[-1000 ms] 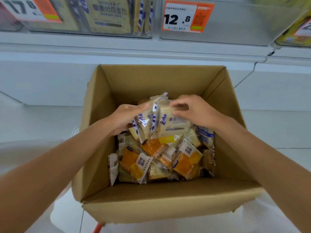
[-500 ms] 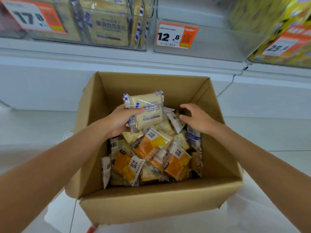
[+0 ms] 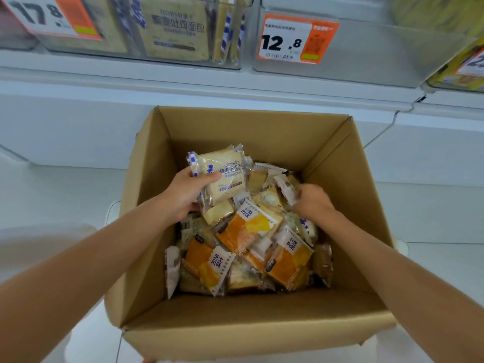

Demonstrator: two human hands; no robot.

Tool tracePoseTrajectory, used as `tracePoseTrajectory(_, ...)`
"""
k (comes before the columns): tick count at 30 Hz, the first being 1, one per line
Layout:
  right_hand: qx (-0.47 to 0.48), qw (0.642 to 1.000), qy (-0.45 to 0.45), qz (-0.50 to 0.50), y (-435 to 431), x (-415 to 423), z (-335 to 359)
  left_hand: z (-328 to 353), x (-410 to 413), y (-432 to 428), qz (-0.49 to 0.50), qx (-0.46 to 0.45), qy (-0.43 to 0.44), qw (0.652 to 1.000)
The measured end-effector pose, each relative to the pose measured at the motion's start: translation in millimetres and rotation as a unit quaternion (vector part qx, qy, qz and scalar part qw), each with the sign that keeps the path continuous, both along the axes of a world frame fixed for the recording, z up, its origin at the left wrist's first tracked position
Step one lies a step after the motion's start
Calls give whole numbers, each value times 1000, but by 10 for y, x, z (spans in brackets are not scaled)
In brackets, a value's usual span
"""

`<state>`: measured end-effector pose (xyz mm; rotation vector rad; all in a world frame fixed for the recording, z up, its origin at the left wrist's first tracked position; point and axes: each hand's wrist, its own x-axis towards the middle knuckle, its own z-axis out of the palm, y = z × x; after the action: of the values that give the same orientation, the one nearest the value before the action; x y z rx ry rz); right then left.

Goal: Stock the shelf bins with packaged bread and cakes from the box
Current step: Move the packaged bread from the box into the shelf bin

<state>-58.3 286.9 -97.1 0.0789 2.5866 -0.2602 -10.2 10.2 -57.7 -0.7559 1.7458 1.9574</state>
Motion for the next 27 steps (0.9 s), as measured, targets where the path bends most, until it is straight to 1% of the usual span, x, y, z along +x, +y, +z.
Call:
tracePoseTrajectory(1, -68, 998, 8, -17, -92, -38, 62, -6, -4, -6, 8, -2, 2, 1000)
tracePoseTrajectory(2, -159, 986, -13, -42, -184, -61, 144, -13, -8, -7, 14, -6, 6, 1000)
tracePoseTrajectory(3, -254, 963, -56, -67, -264, -70, 233, -21, -7, -9, 19, -11, 10, 1000)
tracePoseTrajectory(4, -301, 948, -80, -68, -310, -82, 271, -29, -5, -12, 27, -19, 16, 999)
tracePoseTrajectory(5, -294, 952, -79, -35, -320, -103, 246, -33, -2, -17, 38, -26, 23, 999)
tracePoseTrajectory(7, -209, 976, -42, 37, -295, -147, 103, -46, 4, -45, 58, -34, 38, 997)
tracePoseTrajectory(8, -172, 982, -35, 69, -297, -162, 24, -48, 8, -64, 63, -36, 44, 996)
tracePoseTrajectory(10, -134, 983, -23, 123, -334, -169, -129, -60, 17, -104, 66, -39, 49, 996)
tracePoseTrajectory(11, -122, 984, -16, 131, -373, -177, -188, -68, 22, -119, 67, -41, 51, 996)
tracePoseTrajectory(12, -128, 988, -15, 91, -391, -203, -265, -77, 31, -132, 70, -42, 54, 995)
tracePoseTrajectory(13, -137, 990, -18, 24, -406, -228, -328, -80, 39, -139, 75, -39, 57, 995)
tracePoseTrajectory(15, -107, 990, -62, -73, -413, -225, -430, -90, 53, -145, 83, -27, 57, 995)
tracePoseTrajectory(17, -70, 989, -110, -73, -402, -132, -451, -82, 51, -150, 84, -24, 54, 995)
tracePoseTrajectory(18, -82, 989, -106, -67, -392, -91, -451, -72, 43, -151, 84, -27, 53, 995)
tracePoseTrajectory(21, -181, 981, -36, -59, -351, -72, -317, -32, 8, -143, 80, -46, 60, 994)
tracePoseTrajectory(24, -276, 960, 45, -10, -335, -127, 148, 74, -14, -106, 75, -79, 102, 989)
tracePoseTrajectory(26, -331, 941, 67, 30, -381, -154, 591, 185, -17, -109, 48, -95, 124, 987)
tracePoseTrajectory(27, -350, 933, 67, 49, -427, -156, 819, 261, -12, -115, 22, -89, 122, 988)
